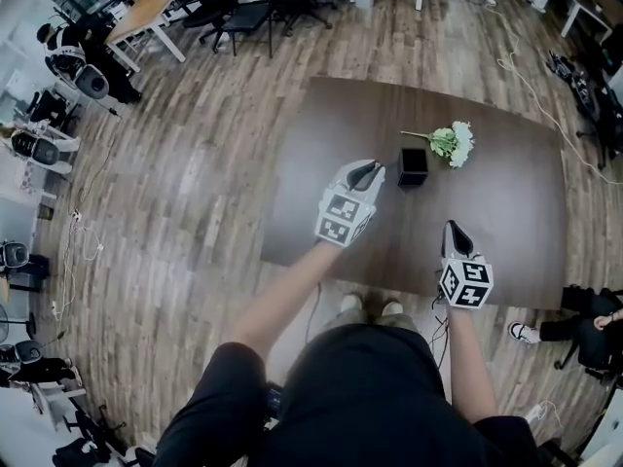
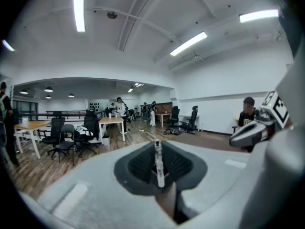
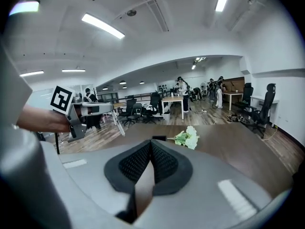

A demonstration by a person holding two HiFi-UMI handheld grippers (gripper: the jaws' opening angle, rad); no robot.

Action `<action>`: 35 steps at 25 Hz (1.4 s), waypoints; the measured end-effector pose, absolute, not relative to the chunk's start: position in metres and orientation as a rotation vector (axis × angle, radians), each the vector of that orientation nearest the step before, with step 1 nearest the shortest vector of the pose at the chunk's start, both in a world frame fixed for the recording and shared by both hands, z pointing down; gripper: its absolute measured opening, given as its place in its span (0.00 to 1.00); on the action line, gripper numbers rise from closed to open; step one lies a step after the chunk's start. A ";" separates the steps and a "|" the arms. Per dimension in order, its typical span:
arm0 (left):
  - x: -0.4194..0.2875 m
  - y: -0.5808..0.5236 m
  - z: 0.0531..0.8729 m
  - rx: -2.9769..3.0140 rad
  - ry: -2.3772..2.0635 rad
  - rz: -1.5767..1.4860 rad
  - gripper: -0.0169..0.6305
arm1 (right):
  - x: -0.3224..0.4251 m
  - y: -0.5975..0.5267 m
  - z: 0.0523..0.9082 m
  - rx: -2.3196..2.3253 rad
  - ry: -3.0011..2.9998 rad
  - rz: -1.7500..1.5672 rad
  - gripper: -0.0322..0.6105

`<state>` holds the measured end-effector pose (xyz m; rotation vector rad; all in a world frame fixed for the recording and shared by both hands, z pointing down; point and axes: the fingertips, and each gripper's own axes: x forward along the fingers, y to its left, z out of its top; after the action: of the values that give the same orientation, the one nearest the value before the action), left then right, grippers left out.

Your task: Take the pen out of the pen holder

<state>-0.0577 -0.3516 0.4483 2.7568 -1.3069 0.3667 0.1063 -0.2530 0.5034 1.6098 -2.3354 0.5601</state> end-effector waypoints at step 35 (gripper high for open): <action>-0.159 -0.228 0.442 2.554 -1.499 0.092 0.10 | 0.039 -0.213 0.436 1.635 -2.456 0.224 0.05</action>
<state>-0.1592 -0.2285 0.4423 2.5543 -1.4988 0.0924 0.0392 -0.2129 0.4356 1.6354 -2.4556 0.2241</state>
